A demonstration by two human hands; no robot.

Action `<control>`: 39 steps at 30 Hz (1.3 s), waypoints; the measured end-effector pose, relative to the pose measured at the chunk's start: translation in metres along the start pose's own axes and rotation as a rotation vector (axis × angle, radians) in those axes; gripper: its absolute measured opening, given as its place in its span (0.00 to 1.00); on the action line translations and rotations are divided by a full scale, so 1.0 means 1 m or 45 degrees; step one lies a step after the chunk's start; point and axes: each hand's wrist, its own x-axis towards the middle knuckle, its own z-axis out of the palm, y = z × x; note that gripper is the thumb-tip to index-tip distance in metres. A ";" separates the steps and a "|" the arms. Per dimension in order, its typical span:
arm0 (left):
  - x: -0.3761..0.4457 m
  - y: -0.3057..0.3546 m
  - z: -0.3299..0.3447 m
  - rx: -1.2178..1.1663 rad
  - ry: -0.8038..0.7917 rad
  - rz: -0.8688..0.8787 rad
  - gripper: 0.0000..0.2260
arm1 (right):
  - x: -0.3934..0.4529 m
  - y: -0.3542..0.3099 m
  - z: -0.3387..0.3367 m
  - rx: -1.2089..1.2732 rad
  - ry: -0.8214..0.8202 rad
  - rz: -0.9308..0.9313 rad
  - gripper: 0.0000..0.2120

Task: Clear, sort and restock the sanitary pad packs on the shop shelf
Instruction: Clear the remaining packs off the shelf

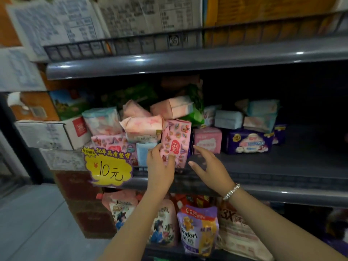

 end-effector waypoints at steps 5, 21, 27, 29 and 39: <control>0.021 -0.011 0.010 -0.154 0.154 -0.154 0.22 | 0.042 -0.003 0.016 0.335 -0.022 0.186 0.28; 0.094 -0.014 -0.047 -0.169 0.317 0.082 0.52 | 0.106 0.008 0.040 1.236 -0.034 0.535 0.46; 0.103 -0.009 -0.062 -0.152 0.201 0.054 0.46 | 0.113 0.003 0.036 1.388 -0.079 0.542 0.37; 0.105 -0.007 -0.064 -0.139 0.125 0.068 0.44 | 0.116 -0.003 0.034 1.412 -0.106 0.545 0.33; 0.110 0.007 -0.053 -0.232 0.267 0.063 0.37 | 0.101 -0.005 0.034 1.560 0.036 0.560 0.39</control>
